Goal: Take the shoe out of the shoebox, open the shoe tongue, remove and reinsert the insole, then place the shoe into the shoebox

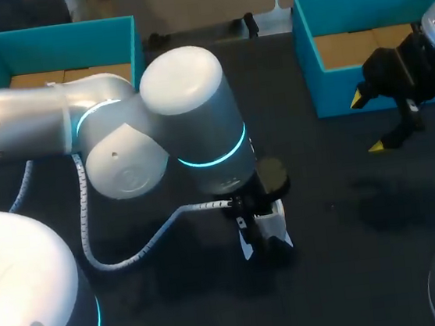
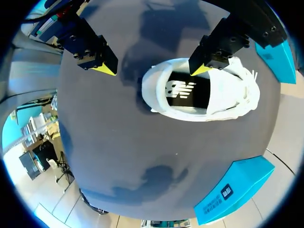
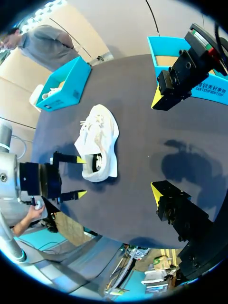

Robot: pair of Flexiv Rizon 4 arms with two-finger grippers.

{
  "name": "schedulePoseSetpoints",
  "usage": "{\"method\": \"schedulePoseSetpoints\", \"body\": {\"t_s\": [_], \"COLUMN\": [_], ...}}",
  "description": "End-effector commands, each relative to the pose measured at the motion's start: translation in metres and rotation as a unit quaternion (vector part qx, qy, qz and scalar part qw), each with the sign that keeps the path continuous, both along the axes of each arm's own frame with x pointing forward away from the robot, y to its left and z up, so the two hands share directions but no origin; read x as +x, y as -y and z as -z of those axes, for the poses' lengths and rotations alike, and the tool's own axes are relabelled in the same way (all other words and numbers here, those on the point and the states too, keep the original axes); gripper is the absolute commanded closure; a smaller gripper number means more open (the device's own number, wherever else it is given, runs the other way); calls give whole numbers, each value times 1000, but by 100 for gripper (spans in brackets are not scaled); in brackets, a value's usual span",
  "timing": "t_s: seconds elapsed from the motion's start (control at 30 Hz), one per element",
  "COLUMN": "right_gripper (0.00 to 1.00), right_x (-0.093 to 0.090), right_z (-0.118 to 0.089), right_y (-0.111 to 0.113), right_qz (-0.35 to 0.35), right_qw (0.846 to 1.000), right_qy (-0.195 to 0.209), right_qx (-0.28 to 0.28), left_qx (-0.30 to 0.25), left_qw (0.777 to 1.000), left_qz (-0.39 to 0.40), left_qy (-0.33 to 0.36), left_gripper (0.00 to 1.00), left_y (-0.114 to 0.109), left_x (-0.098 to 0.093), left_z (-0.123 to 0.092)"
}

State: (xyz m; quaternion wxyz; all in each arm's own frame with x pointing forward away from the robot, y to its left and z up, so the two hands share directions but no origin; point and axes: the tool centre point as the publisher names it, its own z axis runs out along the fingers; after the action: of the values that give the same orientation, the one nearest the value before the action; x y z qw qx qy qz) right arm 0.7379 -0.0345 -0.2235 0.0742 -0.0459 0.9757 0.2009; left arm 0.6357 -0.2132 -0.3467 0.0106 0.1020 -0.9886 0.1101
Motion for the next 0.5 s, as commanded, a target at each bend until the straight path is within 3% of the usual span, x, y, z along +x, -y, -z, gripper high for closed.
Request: {"method": "schedulePoseSetpoints", "body": {"t_s": [0.03, 0.5], "right_gripper": [0, 0], "right_x": [0, 0], "right_z": [1, 1], "right_y": [-1, -1], "right_qz": [1, 1], "right_qw": [1000, 1000], "right_qy": [0, 0], "right_qx": [-2, -2], "left_qx": [10, 50], "left_qw": [1000, 998], "left_qz": [2, 20], "left_qy": [-6, -10], "left_gripper": [0, 0], "left_y": [12, 26], "left_x": [5, 5], "left_z": [11, 18]}}
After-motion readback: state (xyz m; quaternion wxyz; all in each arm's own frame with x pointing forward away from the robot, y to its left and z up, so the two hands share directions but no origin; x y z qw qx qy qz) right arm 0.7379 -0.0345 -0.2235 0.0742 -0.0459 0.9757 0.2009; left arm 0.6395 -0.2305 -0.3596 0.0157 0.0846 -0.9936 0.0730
